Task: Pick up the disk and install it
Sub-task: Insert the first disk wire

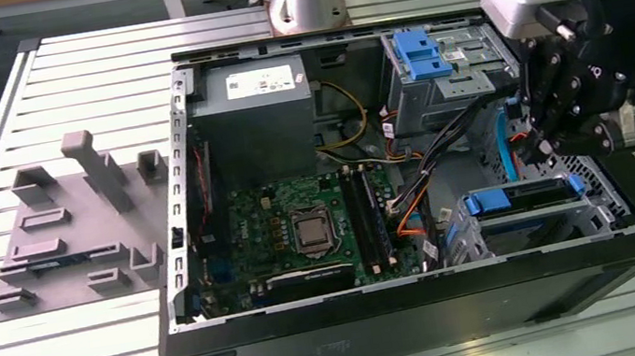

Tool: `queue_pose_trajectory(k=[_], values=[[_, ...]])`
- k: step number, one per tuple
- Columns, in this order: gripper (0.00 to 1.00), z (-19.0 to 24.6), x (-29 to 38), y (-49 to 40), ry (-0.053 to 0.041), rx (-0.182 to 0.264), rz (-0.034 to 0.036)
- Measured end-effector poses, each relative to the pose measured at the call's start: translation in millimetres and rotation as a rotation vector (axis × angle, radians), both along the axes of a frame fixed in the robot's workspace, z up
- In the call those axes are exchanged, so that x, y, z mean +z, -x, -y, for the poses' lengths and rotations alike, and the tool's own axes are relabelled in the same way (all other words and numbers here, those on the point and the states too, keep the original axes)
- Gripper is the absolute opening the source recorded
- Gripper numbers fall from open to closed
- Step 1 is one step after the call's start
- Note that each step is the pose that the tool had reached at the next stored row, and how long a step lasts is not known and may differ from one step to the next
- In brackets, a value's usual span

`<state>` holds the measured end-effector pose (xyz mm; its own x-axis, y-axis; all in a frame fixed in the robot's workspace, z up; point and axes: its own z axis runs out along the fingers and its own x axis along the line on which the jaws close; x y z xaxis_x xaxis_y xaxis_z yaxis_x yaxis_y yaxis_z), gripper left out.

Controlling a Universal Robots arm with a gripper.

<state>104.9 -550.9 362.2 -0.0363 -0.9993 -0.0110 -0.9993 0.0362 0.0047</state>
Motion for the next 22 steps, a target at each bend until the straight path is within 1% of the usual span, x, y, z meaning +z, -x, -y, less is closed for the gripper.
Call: queue_pose_trajectory(k=[6, 9, 13, 16, 20, 21, 22], values=[[0.11, -8.1, -0.1, -11.0, 0.0000, -0.001, 0.0002], [0.11, -13.0, -0.1, -11.9, 0.0004, -0.004, 0.0013], [0.11, -18.5, -0.1, -12.5, 0.0003, -0.006, 0.0051], [0.11, -20.0, -0.6, -13.1, 0.0000, -0.009, 0.0082], [0.11, -20.5, -1.3, -13.8, 0.0008, -0.014, 0.0089], [0.11, -20.5, -1.5, -14.1, 0.0032, -0.015, 0.0089], [0.17, -20.5, -1.7, -14.1, 0.0049, -0.015, 0.0091]])
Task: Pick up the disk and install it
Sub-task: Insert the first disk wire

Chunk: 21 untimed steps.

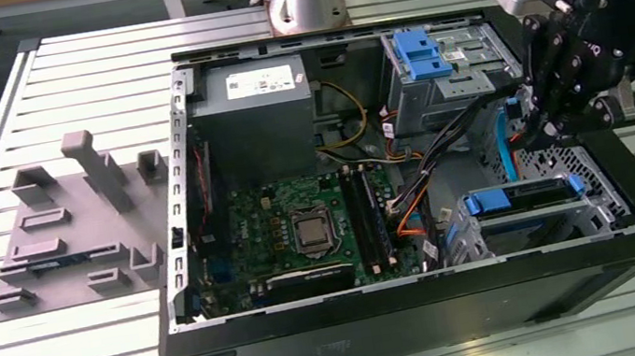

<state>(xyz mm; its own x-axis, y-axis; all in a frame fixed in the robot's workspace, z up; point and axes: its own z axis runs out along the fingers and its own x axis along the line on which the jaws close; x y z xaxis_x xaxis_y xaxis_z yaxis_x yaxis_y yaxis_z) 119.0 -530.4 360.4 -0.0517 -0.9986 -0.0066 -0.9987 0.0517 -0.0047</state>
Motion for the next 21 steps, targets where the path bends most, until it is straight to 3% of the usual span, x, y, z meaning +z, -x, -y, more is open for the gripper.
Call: queue_pose_trajectory(k=[2, 3, 7, 12, 17, 20, 21], values=[[0.17, -0.3, -0.2, -0.1, 0.0028, -0.001, 0.0009], [0.24, -0.9, -0.4, -0.2, 0.0041, -0.003, 0.0019], [0.24, -3.0, -2.1, -0.3, 0.0055, -0.016, 0.0086], [0.24, -5.1, -5.1, -0.3, 0.0132, -0.024, 0.0241], [0.24, -5.1, -8.2, -0.3, 0.0321, -0.024, 0.0430], [0.22, -5.1, -8.3, -0.2, 0.0345, -0.024, 0.0440], [0.16, -5.1, -8.3, -0.2, 0.0345, -0.024, 0.0440]])
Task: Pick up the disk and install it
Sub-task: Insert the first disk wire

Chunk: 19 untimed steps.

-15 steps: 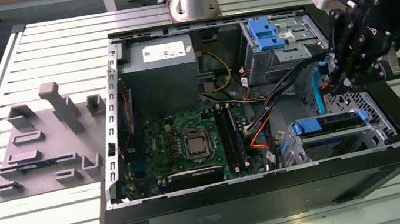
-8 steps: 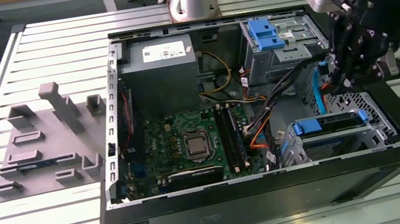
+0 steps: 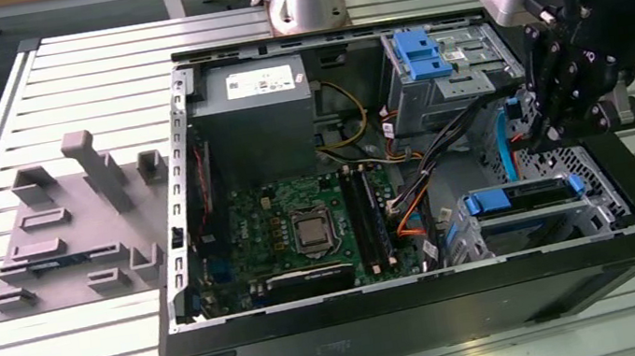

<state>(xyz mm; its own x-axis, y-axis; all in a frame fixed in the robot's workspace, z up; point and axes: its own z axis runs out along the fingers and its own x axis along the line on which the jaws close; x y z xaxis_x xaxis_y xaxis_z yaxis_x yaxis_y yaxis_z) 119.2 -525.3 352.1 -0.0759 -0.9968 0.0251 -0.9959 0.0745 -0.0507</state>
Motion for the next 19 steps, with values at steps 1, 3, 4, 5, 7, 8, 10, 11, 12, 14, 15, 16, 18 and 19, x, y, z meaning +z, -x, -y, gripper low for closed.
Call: queue_pose_trajectory(k=[1, 3, 4, 5, 7, 8, 10, 11, 12, 14, 15, 16, 18, 19], values=[[0.16, 0.0, 0.0, 0.0, -0.0001, 0.000, 0.0000], [0.16, 0.0, 0.0, 0.0, 0.0000, 0.000, 0.0000], [0.16, 0.0, 0.0, 0.0, 0.0000, 0.000, 0.0000], [0.16, 0.0, 0.0, 0.0, 0.0000, 0.000, 0.0000], [0.16, 0.4, 0.0, 0.0, 0.0002, 0.000, 0.0001], [0.16, 1.3, 0.0, 0.0, 0.0002, 0.000, 0.0000], [0.16, 3.9, -0.1, 0.1, 0.0044, 0.000, 0.0000], [0.16, 5.3, -0.1, 0.1, 0.0088, 0.000, 0.0001], [0.16, 7.1, -0.2, 0.0, 0.0144, 0.000, 0.0000], [0.16, 10.2, -0.5, 0.0, 0.0270, 0.000, -0.0001], [0.16, 11.2, -0.8, -0.1, 0.0279, 0.000, -0.0022], [0.16, 11.7, -1.7, -0.6, 0.0278, 0.000, -0.0077], [0.16, 11.8, -3.4, -2.9, 0.0278, 0.000, -0.0249], [0.16, 11.9, -4.3, -4.1, 0.0278, 0.000, -0.0324]])
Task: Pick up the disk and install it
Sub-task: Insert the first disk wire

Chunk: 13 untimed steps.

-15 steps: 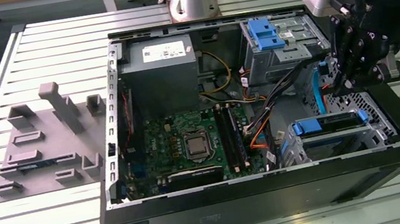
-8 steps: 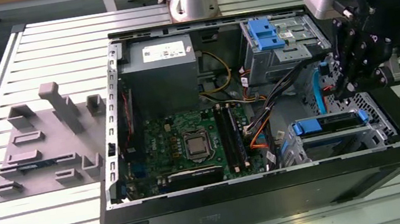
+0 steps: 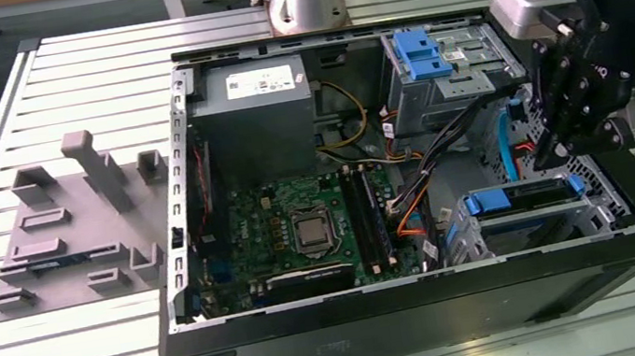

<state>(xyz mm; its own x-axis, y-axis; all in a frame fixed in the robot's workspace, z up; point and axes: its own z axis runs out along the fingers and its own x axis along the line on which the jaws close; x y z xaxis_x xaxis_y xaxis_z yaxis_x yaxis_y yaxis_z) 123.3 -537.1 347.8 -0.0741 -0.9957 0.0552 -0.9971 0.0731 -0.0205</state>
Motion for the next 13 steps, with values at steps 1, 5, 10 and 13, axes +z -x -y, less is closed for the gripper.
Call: queue_pose_trajectory(k=[1, 5, 10, 13], values=[[0.16, 0.2, -0.5, -1.0, 0.0000, 0.000, -0.0022], [0.16, 2.2, -4.2, -1.1, -0.0007, 0.000, -0.0029], [0.16, 6.0, -7.2, -1.1, -0.0006, 0.000, -0.0031], [0.16, 6.9, -8.0, -1.1, -0.0008, 0.000, -0.0034]])
